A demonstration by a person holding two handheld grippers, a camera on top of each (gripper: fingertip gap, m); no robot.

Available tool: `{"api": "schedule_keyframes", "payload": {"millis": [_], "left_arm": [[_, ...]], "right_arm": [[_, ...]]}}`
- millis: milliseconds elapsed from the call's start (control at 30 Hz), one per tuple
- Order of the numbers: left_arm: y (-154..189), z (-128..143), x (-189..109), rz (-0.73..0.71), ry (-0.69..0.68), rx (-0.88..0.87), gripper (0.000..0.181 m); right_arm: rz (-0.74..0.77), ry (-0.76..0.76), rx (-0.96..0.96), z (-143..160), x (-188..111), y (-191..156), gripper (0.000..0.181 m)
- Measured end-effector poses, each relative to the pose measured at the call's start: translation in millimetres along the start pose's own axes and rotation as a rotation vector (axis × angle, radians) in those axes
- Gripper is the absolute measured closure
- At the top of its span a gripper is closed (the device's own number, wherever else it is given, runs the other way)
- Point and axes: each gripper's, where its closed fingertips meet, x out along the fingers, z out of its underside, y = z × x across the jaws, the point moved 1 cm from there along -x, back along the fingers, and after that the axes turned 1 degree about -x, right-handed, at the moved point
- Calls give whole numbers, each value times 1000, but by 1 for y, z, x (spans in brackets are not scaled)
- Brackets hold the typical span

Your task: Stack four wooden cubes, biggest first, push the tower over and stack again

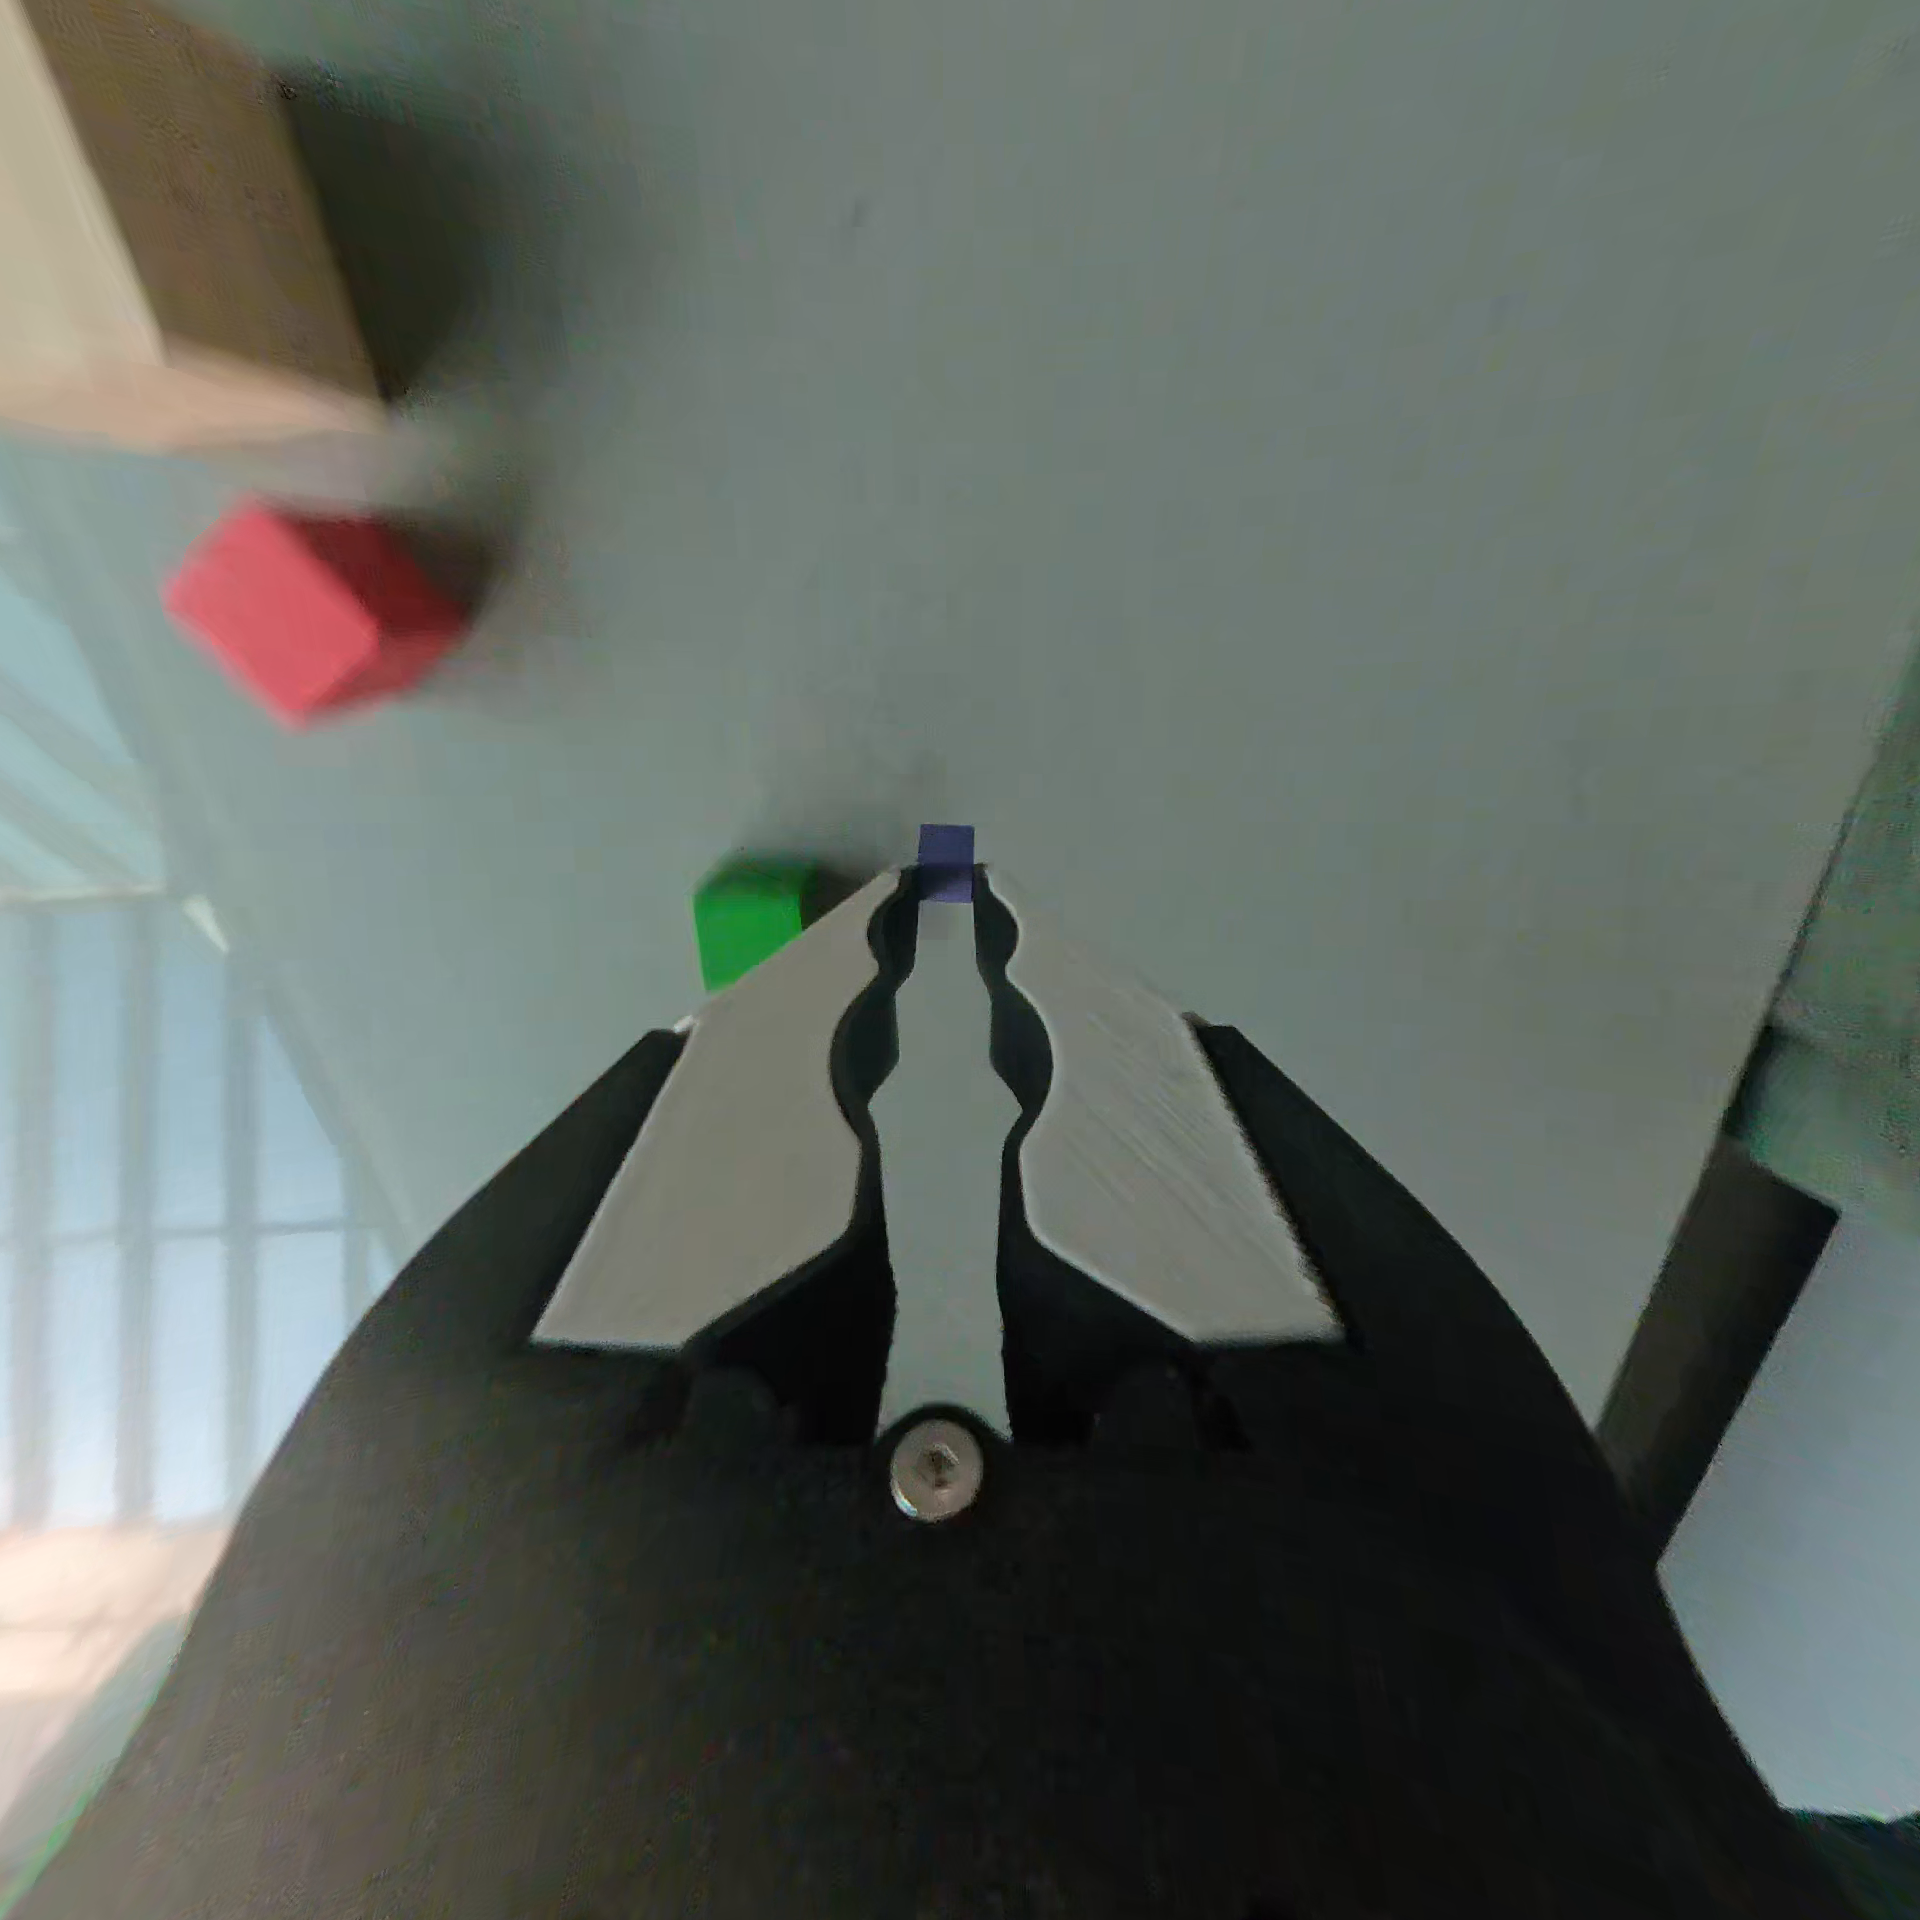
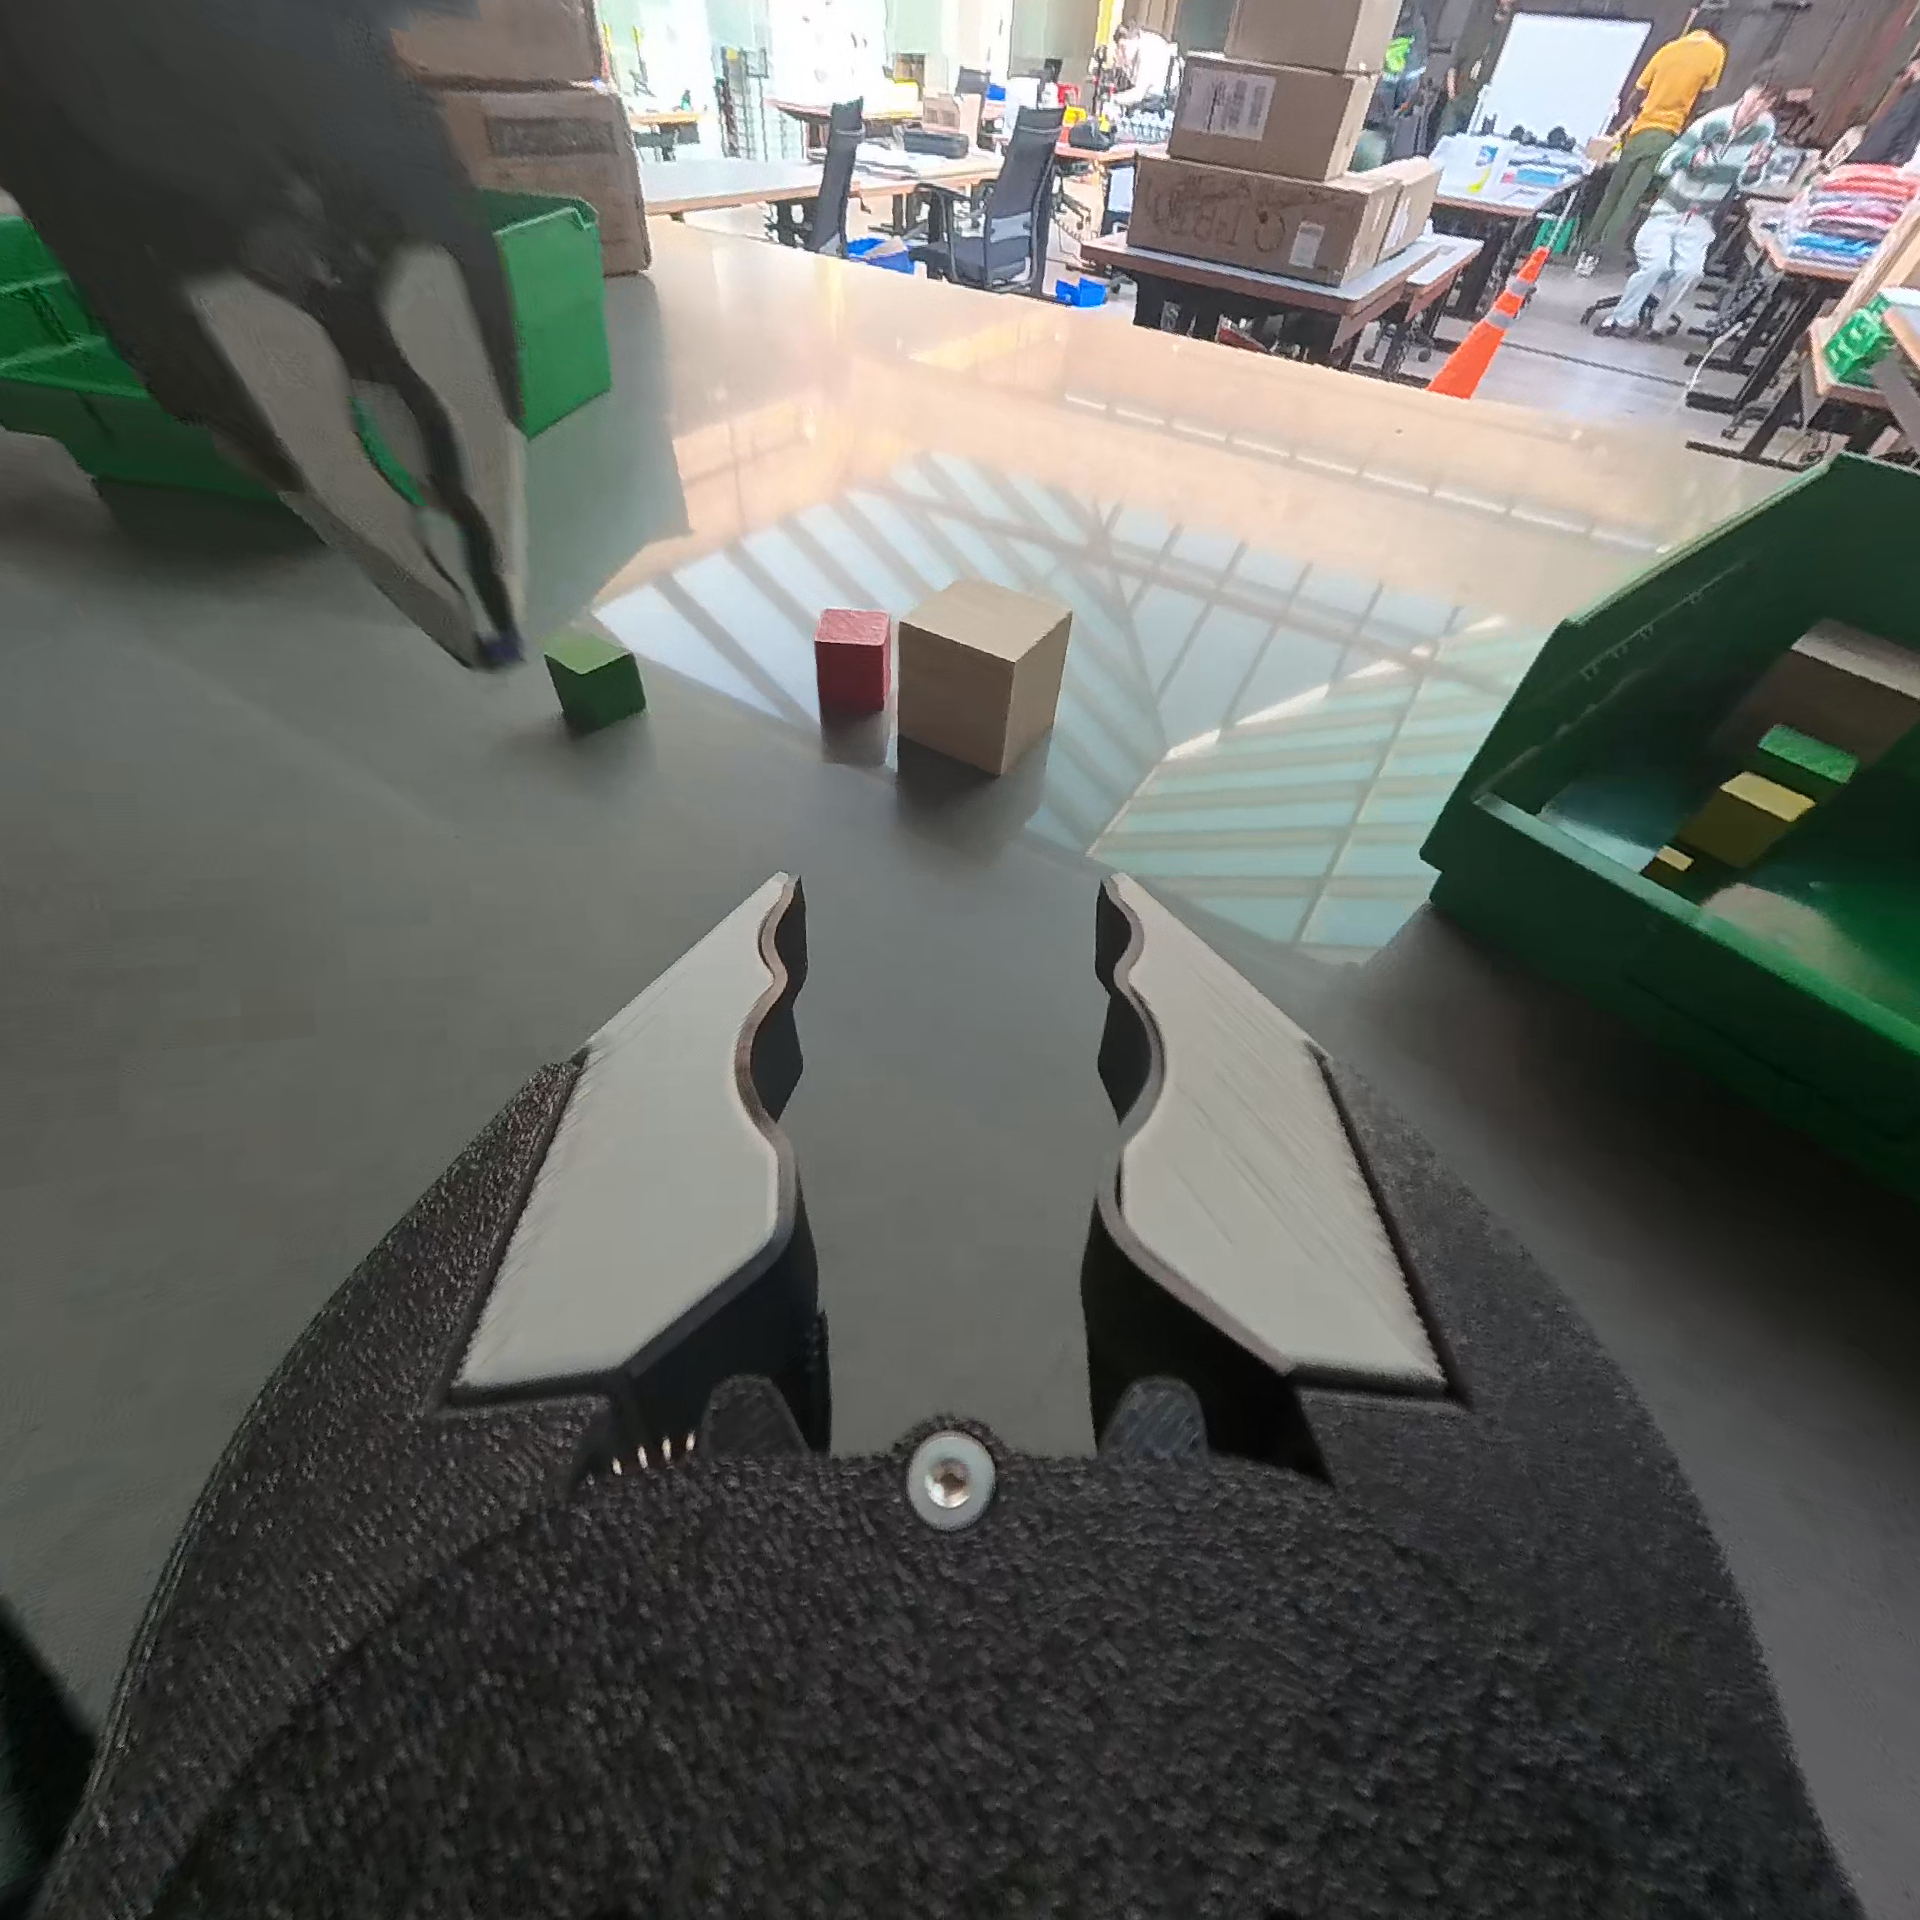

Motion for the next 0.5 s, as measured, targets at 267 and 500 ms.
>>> {"api": "schedule_keyframes", "payload": {"millis": [267,500], "left_arm": [[-8,-59,56,14,-44,70,173],[-9,-64,40,-14,153,2,153]], "right_arm": [[44,-5,9,6,-23,4,125],[30,-5,30,11,-15,9,126]]}}
